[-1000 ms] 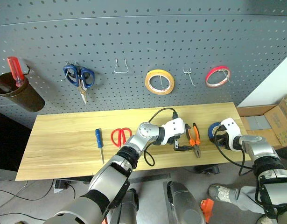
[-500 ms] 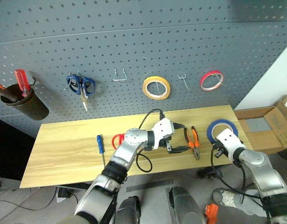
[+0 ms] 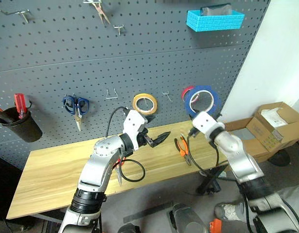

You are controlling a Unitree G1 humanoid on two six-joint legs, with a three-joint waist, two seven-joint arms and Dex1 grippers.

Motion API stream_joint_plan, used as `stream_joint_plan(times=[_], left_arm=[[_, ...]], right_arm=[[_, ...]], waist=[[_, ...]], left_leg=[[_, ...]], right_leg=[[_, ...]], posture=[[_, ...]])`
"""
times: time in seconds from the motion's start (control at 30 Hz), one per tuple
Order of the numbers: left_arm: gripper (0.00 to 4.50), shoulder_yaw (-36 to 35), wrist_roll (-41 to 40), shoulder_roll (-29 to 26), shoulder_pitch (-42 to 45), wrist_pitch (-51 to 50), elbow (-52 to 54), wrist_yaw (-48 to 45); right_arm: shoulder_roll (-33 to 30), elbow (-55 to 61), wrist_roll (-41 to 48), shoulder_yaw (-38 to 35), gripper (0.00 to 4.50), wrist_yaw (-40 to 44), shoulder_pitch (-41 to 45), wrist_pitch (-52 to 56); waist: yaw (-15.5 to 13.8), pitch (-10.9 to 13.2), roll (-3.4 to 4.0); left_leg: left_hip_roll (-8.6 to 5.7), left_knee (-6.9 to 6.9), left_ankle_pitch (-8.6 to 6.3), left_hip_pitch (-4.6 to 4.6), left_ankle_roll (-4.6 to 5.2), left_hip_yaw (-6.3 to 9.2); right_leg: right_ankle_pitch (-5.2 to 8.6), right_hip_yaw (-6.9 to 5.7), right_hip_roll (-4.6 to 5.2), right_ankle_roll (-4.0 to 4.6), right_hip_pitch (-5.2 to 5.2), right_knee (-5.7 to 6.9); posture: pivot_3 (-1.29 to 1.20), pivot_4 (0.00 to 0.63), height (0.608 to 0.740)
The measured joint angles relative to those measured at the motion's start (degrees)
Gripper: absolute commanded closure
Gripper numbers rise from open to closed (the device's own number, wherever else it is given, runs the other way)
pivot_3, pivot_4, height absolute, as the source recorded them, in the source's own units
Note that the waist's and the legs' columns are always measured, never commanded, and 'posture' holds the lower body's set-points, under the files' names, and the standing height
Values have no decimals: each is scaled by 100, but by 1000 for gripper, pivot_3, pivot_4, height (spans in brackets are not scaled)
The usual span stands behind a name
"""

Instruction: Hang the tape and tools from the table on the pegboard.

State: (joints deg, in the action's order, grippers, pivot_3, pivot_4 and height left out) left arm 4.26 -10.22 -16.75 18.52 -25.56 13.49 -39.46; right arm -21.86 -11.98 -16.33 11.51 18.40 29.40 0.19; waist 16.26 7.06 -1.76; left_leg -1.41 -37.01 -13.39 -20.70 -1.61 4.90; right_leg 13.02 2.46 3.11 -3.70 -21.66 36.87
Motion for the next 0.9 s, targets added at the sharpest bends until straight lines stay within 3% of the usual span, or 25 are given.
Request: stream_joint_plan(times=[0.3,0.9], left_arm=[[0,-19,18,-33,270,224,-280,360],[0,-15,-11,-136,147,333,-280,483]], right_arm=[[289,-2206,467,82,4138,899,1258,-561],[360,-2073,635,106,4138,1329,1028,-477]], waist=[[-263,-48,11],[-518,-75,21]], left_leg=[[-2,29,-2,-33,-4,-7],[-6,15,-2,-28,-4,-23]], right_leg=[[1,12,-15,-8,-50,7],[-1,12,-21,-12,-42,11]], posture=[[-117,0,740],[-125,0,740]])
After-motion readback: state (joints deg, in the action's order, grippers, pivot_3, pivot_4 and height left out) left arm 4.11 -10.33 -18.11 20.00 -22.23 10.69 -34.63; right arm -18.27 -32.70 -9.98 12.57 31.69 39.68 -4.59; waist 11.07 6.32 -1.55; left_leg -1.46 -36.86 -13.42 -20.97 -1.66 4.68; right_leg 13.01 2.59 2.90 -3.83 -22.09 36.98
